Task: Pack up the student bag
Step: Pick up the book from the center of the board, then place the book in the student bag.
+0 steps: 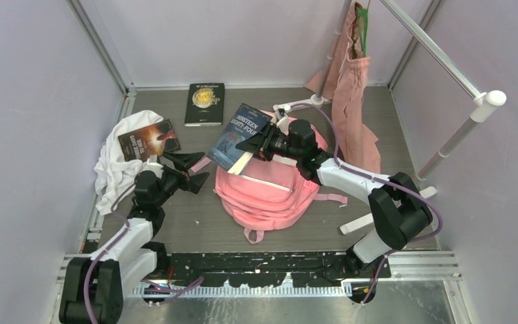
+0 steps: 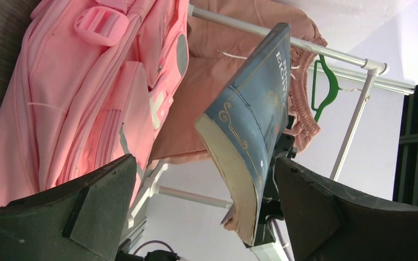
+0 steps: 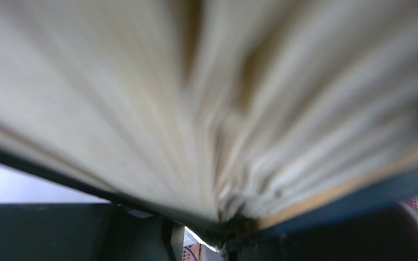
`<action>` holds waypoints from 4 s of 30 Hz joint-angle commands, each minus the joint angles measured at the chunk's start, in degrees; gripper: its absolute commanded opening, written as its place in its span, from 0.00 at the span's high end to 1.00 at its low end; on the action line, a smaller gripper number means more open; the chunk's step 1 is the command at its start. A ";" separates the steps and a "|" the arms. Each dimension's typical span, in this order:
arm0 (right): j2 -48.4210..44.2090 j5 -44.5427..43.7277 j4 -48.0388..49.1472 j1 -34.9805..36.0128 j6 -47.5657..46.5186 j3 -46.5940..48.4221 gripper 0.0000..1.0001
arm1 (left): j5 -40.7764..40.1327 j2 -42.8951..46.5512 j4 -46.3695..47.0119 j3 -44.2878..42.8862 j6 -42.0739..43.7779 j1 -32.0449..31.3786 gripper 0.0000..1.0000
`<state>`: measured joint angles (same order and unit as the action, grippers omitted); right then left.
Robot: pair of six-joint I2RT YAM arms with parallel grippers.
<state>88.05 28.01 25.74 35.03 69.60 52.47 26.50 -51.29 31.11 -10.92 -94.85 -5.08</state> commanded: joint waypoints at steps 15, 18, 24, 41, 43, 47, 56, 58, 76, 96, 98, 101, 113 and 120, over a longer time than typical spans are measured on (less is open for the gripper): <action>-3.91 0.91 9.11 0.02 -0.90 2.39 0.99 | -5.02 -19.18 27.56 -7.85 -6.84 -7.45 0.09; -3.76 1.00 9.20 0.09 -0.83 2.42 0.99 | -5.55 -20.82 29.42 -7.74 -7.13 -8.14 0.20; -3.79 1.07 9.07 0.04 -0.71 1.82 0.99 | -5.83 -24.18 33.47 -6.66 -9.20 -8.19 0.72; -9.80 -2.68 -18.42 0.05 -18.23 2.89 0.26 | -3.03 -19.49 23.19 -8.51 -1.84 -8.19 1.00; -11.37 -3.92 -23.31 0.08 -21.44 2.83 0.26 | -2.13 -15.56 14.10 -10.07 2.63 -8.19 1.00; -13.57 -9.87 -35.26 0.12 -28.26 3.60 0.26 | -3.08 -7.39 -9.47 -15.63 15.01 -8.19 1.00; -15.43 -19.83 -42.91 0.09 -34.40 7.41 0.26 | -4.06 0.71 -27.66 -19.86 26.89 -8.19 1.00; -15.22 -19.76 -43.13 0.06 -34.72 8.15 0.26 | -2.94 0.83 -26.80 -19.83 27.50 -8.19 1.00; -17.02 -16.73 -49.85 2.40 -43.24 12.93 0.34 | 2.24 0.75 -44.23 -43.58 40.92 -8.19 1.00; -16.15 -32.32 -52.55 19.57 -55.50 14.06 0.34 | 0.57 5.76 -47.39 -47.73 41.39 -8.19 1.00; -15.63 -33.41 -52.66 20.81 -56.40 13.83 0.34 | 0.22 5.72 -48.40 -48.33 42.00 -8.19 1.00; -14.92 -34.25 -52.67 22.21 -56.74 13.55 0.34 | -1.51 5.46 -51.15 -49.43 43.29 -8.19 1.00; -11.75 -39.22 -52.69 24.65 -59.02 12.22 0.33 | -4.74 7.44 -61.76 -50.25 46.37 -8.11 1.00; -9.57 -40.81 -53.95 27.13 -61.58 11.50 0.33 | -8.81 11.00 -72.94 -53.00 46.19 -8.01 1.00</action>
<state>77.67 -10.66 -28.97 59.99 10.76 64.03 19.62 -43.66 -39.92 -58.15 -48.73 -13.10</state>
